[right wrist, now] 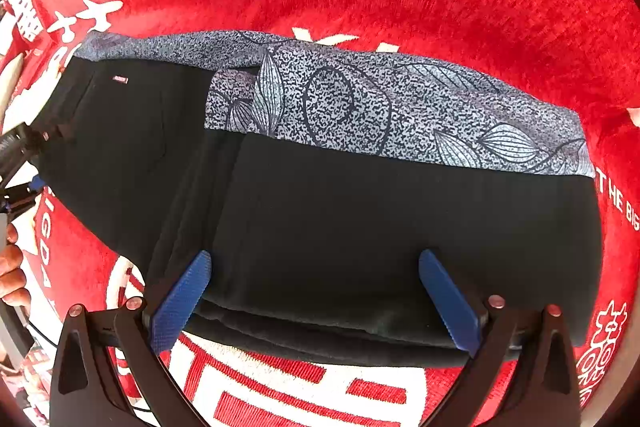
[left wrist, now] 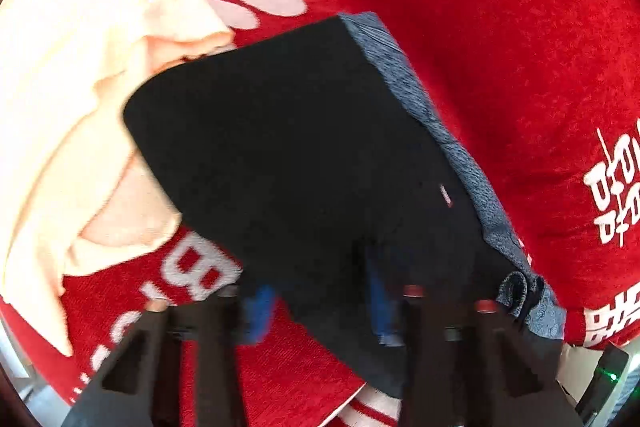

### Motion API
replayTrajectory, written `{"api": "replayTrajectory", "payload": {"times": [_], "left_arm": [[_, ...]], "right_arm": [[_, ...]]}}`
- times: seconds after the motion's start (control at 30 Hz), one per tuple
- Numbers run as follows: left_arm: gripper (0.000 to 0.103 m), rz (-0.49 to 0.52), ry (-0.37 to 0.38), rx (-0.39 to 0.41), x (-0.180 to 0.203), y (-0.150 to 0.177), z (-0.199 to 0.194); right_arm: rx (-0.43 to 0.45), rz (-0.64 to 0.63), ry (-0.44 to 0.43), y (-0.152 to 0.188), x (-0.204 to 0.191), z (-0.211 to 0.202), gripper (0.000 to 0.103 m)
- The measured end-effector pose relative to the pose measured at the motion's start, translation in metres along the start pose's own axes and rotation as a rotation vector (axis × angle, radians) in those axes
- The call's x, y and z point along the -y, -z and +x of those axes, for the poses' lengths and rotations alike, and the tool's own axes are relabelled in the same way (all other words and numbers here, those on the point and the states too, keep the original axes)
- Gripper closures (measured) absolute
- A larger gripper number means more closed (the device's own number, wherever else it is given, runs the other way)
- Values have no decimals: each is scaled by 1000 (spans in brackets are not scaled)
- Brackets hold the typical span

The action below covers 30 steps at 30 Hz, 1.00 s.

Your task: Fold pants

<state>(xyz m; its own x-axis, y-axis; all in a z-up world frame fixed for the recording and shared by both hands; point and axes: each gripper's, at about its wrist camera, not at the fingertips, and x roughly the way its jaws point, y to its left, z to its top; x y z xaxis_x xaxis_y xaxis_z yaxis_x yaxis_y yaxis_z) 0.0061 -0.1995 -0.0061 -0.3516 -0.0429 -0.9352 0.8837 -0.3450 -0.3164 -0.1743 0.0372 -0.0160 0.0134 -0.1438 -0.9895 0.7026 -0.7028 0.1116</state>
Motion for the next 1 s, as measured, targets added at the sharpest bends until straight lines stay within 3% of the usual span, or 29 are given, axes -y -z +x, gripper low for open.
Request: {"api": "replayTrajectory", "payload": {"times": [0.1,0.27,0.43,0.53,0.67,0.77,1.0], "left_arm": [[75,25,-2,14,2,0,-7],[78,192,-96,97,36,13,-22],[78,301,-157,138,55,22,-27],[78,358,-193,158,66,29,-27],[78,401,-244,175,83,33,-21],[78,420,-272,182,73,37,-29],[78,454,-313,188,74,43,-29]], "right_arm": [[-46,4,-14,-12,-1,1,0],[-43,59,-115,-30,-3,-26,0],[-14,-71,-157,-65,-41,-59,0],[-39,-136,-235,-98,-74,-75,0],[-132,-182,-298,-153,-131,-80,0],[-234,-233,-324,-177,-179,-73,0],[-459,-474,-211,-191,-288,-35,0]]}}
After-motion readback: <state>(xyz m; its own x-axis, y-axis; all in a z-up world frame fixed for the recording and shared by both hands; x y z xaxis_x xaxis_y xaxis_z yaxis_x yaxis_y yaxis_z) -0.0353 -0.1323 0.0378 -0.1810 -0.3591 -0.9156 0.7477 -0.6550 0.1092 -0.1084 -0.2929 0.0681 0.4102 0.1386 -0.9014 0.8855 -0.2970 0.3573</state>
